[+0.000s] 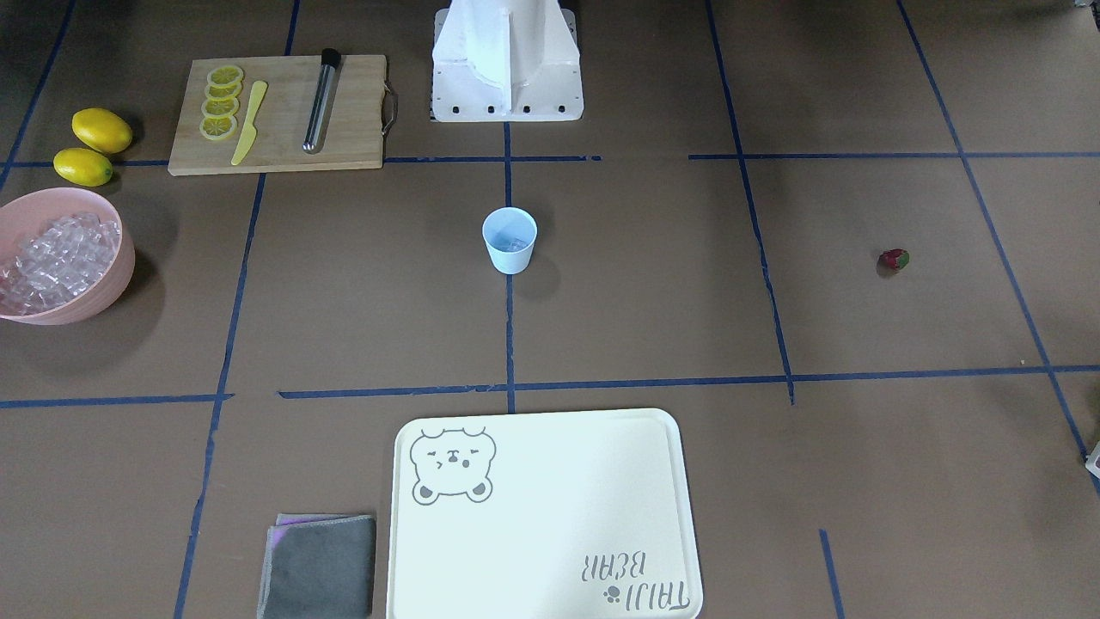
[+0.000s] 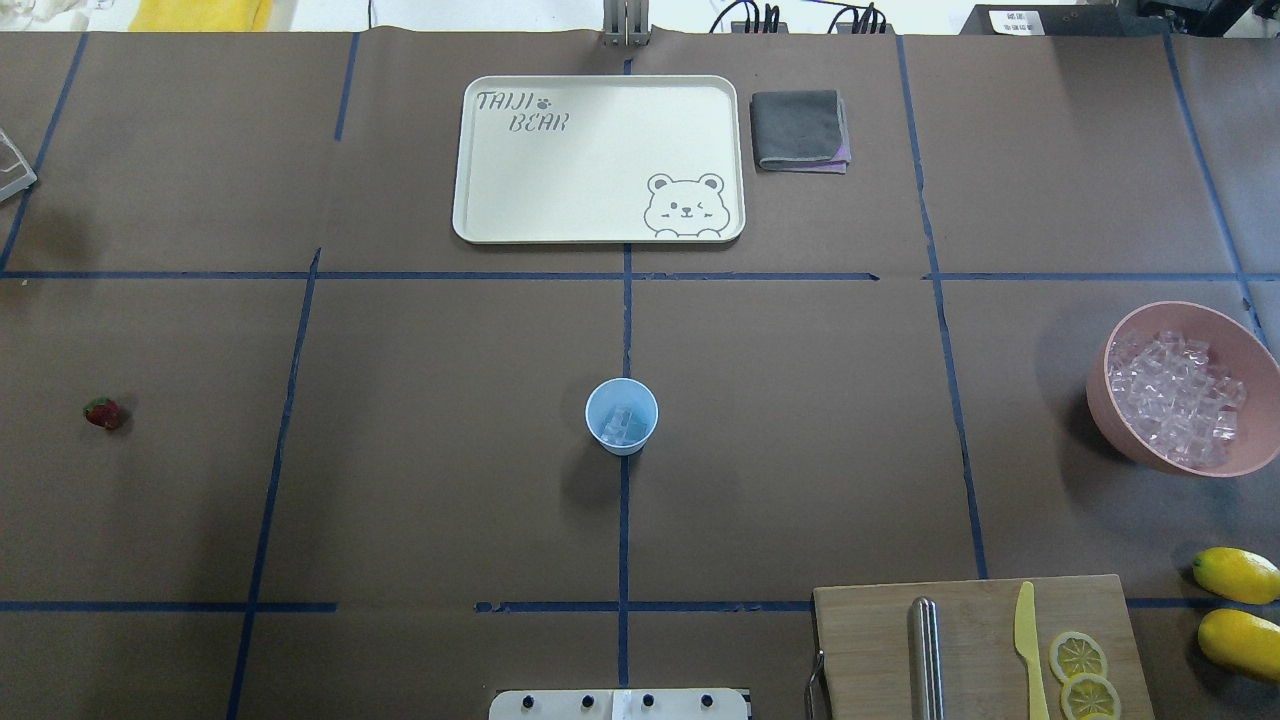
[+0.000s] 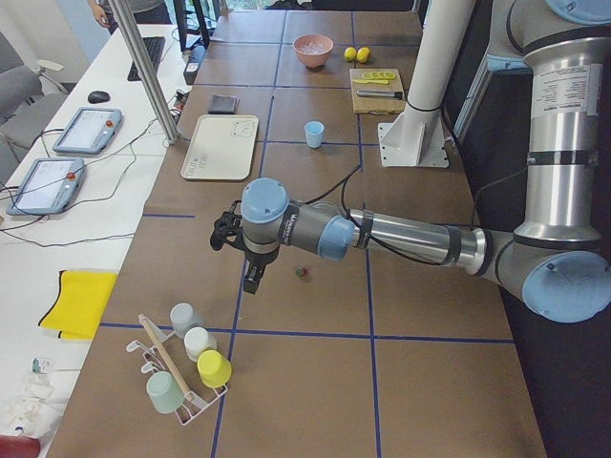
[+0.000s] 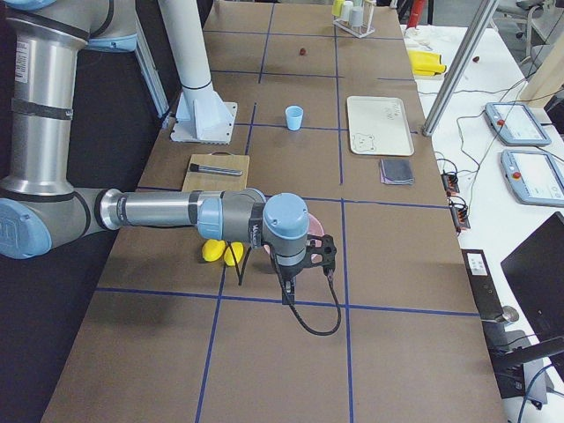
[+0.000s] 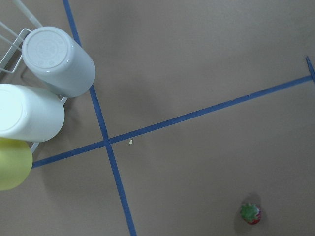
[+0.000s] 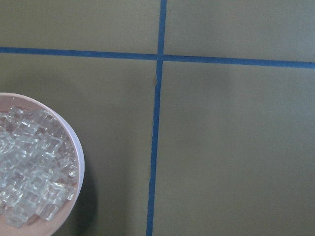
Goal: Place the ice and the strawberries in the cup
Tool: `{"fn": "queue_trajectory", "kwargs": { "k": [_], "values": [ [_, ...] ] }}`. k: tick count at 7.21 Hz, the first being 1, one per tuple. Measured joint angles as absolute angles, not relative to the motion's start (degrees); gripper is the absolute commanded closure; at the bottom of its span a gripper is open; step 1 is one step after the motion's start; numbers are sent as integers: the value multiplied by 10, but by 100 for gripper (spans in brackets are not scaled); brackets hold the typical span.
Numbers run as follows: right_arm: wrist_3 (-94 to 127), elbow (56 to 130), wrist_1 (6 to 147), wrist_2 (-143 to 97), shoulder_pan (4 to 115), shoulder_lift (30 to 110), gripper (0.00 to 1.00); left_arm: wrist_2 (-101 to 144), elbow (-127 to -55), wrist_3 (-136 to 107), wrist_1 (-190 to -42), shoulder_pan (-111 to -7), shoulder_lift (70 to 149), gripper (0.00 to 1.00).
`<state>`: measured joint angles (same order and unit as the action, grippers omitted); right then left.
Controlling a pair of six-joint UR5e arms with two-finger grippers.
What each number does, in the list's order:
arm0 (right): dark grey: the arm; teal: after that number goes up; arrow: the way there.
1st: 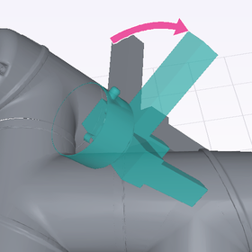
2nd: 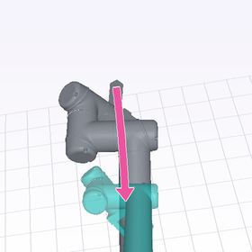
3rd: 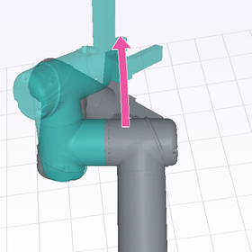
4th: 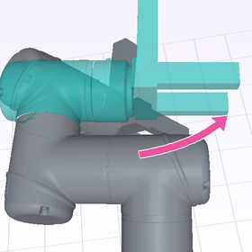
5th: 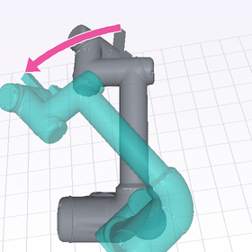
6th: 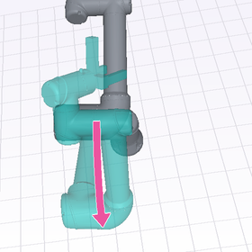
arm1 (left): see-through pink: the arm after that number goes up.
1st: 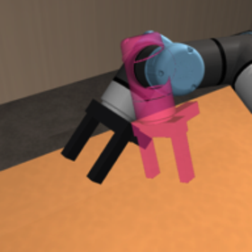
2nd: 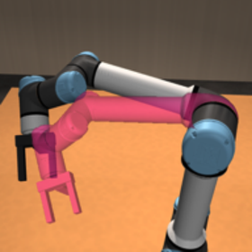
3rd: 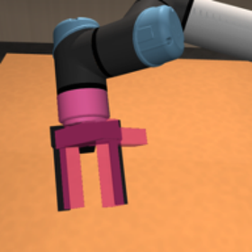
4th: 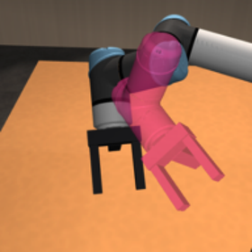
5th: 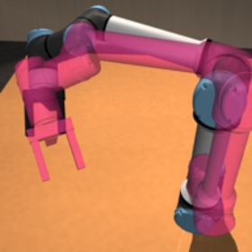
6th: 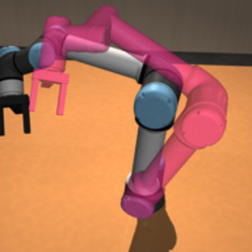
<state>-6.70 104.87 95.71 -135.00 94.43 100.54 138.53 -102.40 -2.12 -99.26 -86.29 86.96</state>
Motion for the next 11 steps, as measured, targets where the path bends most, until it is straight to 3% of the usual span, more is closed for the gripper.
{"fn": "queue_trajectory", "kwargs": {
  "k": [4, 7, 11],
  "values": [
    [-68, 1050, 956, -1350, 944, 1006, 0, 1330, -1023, -120, -1033, -757, 852, 0],
    [-66, 1049, 937, -1350, 944, 1010, 0, 1254, -1008, -309, -1174, -620, 829, 0],
    [-66, 1048, 933, -1350, 944, 1011, 0, 1171, -978, -468, -1318, -519, 797, 0]
  ]
}}
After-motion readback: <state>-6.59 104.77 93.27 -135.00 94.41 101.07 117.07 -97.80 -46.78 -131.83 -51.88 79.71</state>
